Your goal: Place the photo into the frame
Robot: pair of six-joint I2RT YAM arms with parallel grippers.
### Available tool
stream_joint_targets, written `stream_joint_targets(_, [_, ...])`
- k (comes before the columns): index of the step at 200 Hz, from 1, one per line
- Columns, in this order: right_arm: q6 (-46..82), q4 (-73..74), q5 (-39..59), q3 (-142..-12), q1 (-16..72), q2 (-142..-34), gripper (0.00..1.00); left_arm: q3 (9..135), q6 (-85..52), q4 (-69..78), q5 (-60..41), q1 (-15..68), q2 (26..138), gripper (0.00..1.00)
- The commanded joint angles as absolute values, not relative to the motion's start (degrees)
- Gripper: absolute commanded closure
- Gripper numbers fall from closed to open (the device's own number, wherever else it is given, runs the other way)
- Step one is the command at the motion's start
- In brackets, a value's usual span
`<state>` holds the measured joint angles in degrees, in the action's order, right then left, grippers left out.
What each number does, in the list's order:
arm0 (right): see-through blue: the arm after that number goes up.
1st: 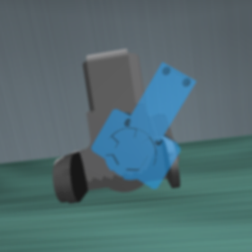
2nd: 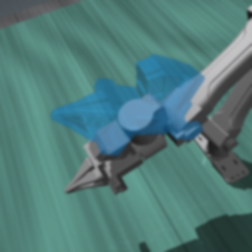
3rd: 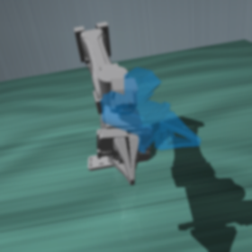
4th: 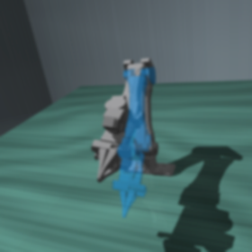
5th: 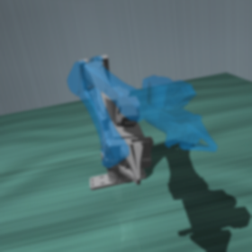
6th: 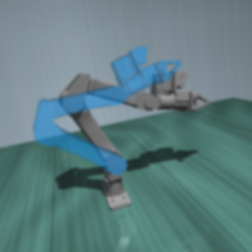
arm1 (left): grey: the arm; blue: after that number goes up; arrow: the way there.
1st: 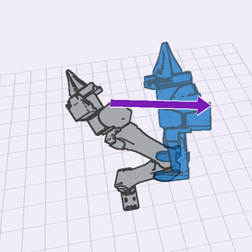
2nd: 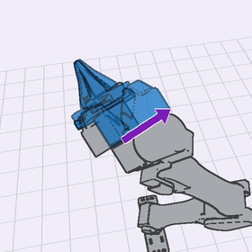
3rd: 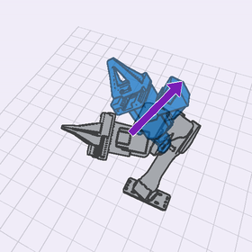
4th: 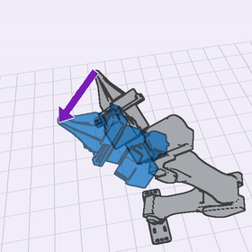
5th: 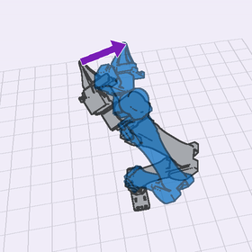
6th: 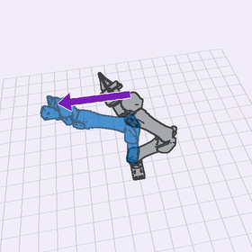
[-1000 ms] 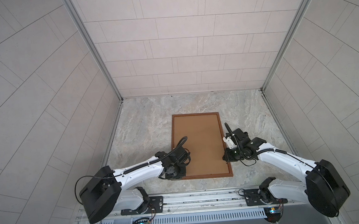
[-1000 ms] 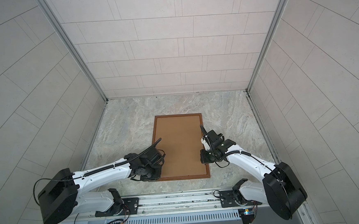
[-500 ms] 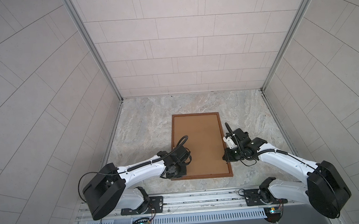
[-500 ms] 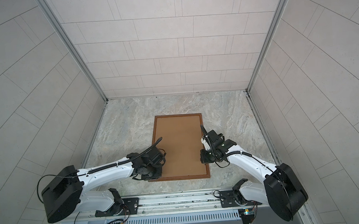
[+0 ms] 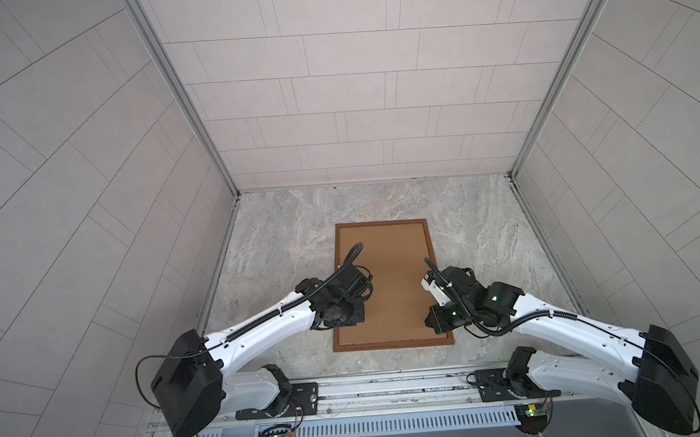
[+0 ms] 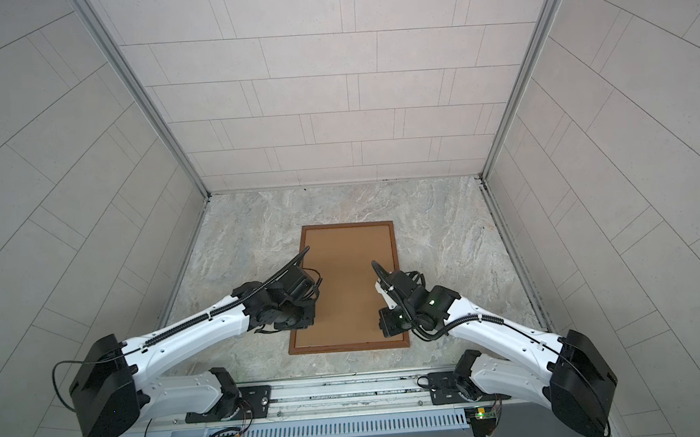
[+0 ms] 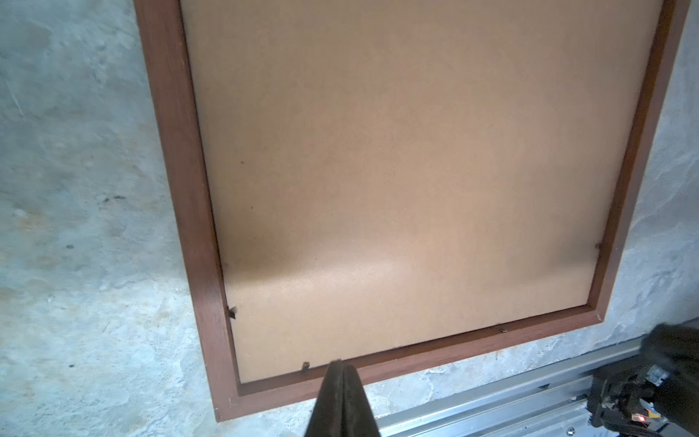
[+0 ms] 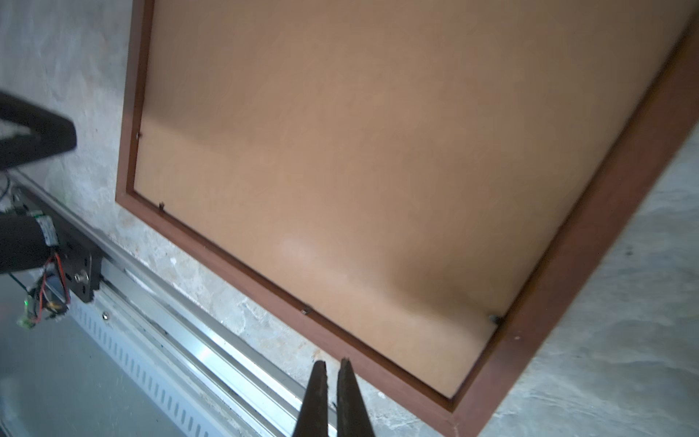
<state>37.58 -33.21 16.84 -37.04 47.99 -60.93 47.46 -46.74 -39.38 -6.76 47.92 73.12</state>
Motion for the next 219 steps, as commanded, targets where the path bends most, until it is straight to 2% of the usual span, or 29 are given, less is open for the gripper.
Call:
stream_joint_targets(1, [42.02,-31.49,11.21,-36.98,53.53,-63.64,1.0,46.68,-44.08,-39.4,-7.46,47.37,75.93,0.94])
stream_joint_targets(45, [44.57,-26.25,10.47,-38.88,59.7,-72.22,1.0,44.51,-43.73,-35.08,-8.11,47.12,78.56,0.94])
stream_joint_targets(134, [41.74,-27.81,7.65,-41.24,59.94,-79.55,1.0,41.73,-44.3,-33.04,-8.51,46.05,76.26,0.94])
stream_joint_targets(219, [40.53,-30.22,4.66,-42.34,59.94,-81.52,1.0,41.58,-44.3,-32.17,-9.4,45.8,76.83,0.94])
